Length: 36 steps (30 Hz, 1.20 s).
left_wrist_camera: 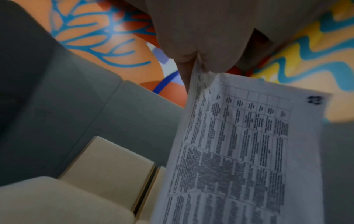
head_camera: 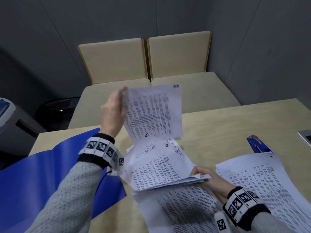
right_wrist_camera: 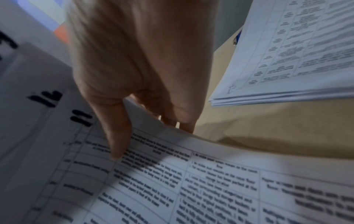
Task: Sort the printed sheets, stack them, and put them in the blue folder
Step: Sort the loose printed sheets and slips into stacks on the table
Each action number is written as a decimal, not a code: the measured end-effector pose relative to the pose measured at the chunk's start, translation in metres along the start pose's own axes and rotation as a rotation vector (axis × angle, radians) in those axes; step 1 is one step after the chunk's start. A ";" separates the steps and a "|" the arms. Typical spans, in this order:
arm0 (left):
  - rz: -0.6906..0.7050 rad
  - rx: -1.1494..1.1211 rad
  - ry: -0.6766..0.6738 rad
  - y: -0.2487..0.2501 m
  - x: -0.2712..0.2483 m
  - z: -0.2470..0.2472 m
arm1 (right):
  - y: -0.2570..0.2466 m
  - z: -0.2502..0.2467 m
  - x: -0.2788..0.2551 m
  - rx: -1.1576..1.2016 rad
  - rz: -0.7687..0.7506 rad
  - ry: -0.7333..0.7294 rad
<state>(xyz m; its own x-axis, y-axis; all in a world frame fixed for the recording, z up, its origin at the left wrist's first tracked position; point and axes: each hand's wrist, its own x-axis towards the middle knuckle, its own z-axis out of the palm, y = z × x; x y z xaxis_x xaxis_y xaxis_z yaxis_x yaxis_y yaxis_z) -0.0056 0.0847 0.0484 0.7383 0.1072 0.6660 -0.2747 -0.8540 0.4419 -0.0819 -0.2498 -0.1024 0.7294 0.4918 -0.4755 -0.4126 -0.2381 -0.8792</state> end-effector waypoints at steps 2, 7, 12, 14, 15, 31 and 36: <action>-0.078 -0.058 0.193 -0.005 0.021 -0.018 | 0.003 -0.002 -0.003 0.045 -0.006 0.027; -0.237 -0.243 0.332 -0.035 0.040 -0.051 | -0.002 -0.004 -0.007 0.048 0.001 0.054; -0.293 -0.201 -0.132 -0.071 -0.013 -0.033 | -0.012 -0.006 -0.015 0.036 -0.003 0.005; -0.382 -0.175 -0.300 -0.092 -0.047 -0.027 | -0.012 -0.007 -0.015 0.045 0.005 -0.013; -0.440 -0.203 -0.366 -0.103 -0.062 -0.028 | -0.012 -0.008 -0.015 0.049 0.001 -0.013; -0.513 0.481 -0.693 -0.119 -0.142 -0.003 | -0.015 0.000 0.001 -0.022 0.103 0.038; -0.368 -0.041 -0.945 -0.031 -0.134 0.067 | -0.020 0.002 -0.004 -0.026 0.101 0.036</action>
<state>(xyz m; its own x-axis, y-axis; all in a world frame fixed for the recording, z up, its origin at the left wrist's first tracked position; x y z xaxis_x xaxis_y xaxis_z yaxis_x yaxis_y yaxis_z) -0.0546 0.0623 -0.0950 0.9614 -0.1015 -0.2556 0.0604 -0.8287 0.5564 -0.0774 -0.2454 -0.0827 0.7040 0.4340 -0.5622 -0.4709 -0.3073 -0.8269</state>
